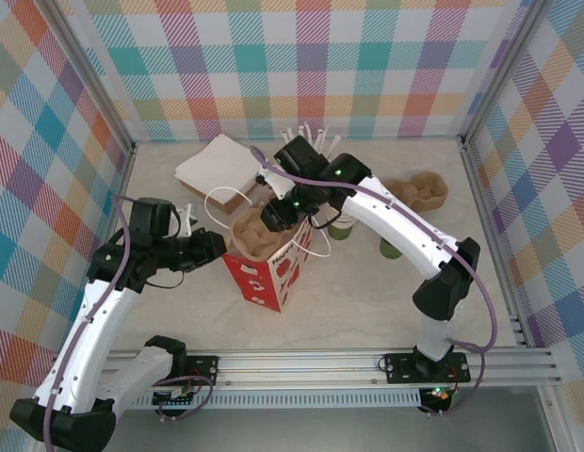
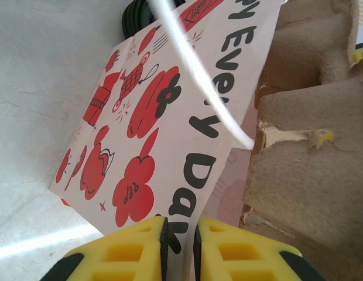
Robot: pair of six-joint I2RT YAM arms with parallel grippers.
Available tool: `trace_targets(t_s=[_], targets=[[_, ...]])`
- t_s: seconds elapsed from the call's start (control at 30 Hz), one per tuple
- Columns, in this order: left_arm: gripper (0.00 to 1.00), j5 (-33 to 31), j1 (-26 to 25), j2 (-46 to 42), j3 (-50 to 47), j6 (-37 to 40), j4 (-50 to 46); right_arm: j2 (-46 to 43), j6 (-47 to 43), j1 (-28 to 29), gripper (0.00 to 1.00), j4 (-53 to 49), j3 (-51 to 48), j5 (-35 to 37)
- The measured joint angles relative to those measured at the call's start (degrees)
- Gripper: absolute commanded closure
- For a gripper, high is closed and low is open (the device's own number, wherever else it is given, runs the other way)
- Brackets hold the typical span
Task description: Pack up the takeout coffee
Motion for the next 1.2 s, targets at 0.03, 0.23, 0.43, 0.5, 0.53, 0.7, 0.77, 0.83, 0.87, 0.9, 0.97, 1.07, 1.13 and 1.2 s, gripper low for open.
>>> trace_targets(t_s=[0.03,0.23,0.43,0.5,0.53,0.7,0.77,0.83,0.87,0.9,0.97,1.07,1.13,1.2], targets=[[0.82,-0.02,0.00,-0.02,0.02,0.00,0.15,0.00,0.00,0.11,0.69,-0.02,0.02,0.52],[0.88,-0.02,-0.72,-0.24,0.02,0.00,0.39,0.00,-0.09,0.15,0.69,-0.31,0.02,3.08],[0.92,-0.33,-1.70,-0.26,0.20,0.02,0.37,0.00,-2.16,0.66,0.70,-1.64,0.07,3.15],[0.93,-0.70,-2.10,-0.26,0.39,0.02,0.35,0.00,-3.10,1.09,0.70,-2.43,0.09,3.13],[0.94,-0.76,-2.23,-0.20,0.59,0.02,0.33,0.00,-3.74,1.31,0.70,-2.91,0.09,3.15],[0.95,-1.57,-2.80,0.55,1.90,0.04,0.15,0.00,-6.47,2.95,0.70,-5.22,0.11,3.32],[0.95,-1.92,-2.99,0.76,2.36,0.02,0.13,0.02,-7.17,3.61,0.70,-6.25,0.11,3.52],[0.95,-2.19,-3.34,0.94,2.86,0.02,0.02,0.35,-7.54,4.02,0.70,-7.54,0.46,3.87],[0.95,-2.19,-3.52,0.96,3.02,0.02,-0.04,0.72,-7.72,4.17,0.70,-8.02,0.90,4.07],[0.95,-2.32,-3.78,0.96,3.13,0.02,-0.09,1.22,-8.00,4.37,0.70,-8.59,1.53,4.39],[0.95,-2.58,-4.17,0.96,3.28,0.00,-0.13,2.43,-8.11,4.37,0.70,-9.66,2.84,5.16],[0.96,-2.73,-4.70,0.96,3.28,-0.02,-0.11,4.13,-8.07,4.37,0.70,-10.75,4.07,6.19],[0.95,-3.04,-5.09,0.96,3.28,-0.07,-0.11,5.01,-7.93,4.37,0.70,-11.50,4.57,6.84],[0.95,-3.21,-5.20,0.96,3.28,-0.22,-0.11,5.86,-7.93,4.37,0.70,-12.37,5.40,7.06]])
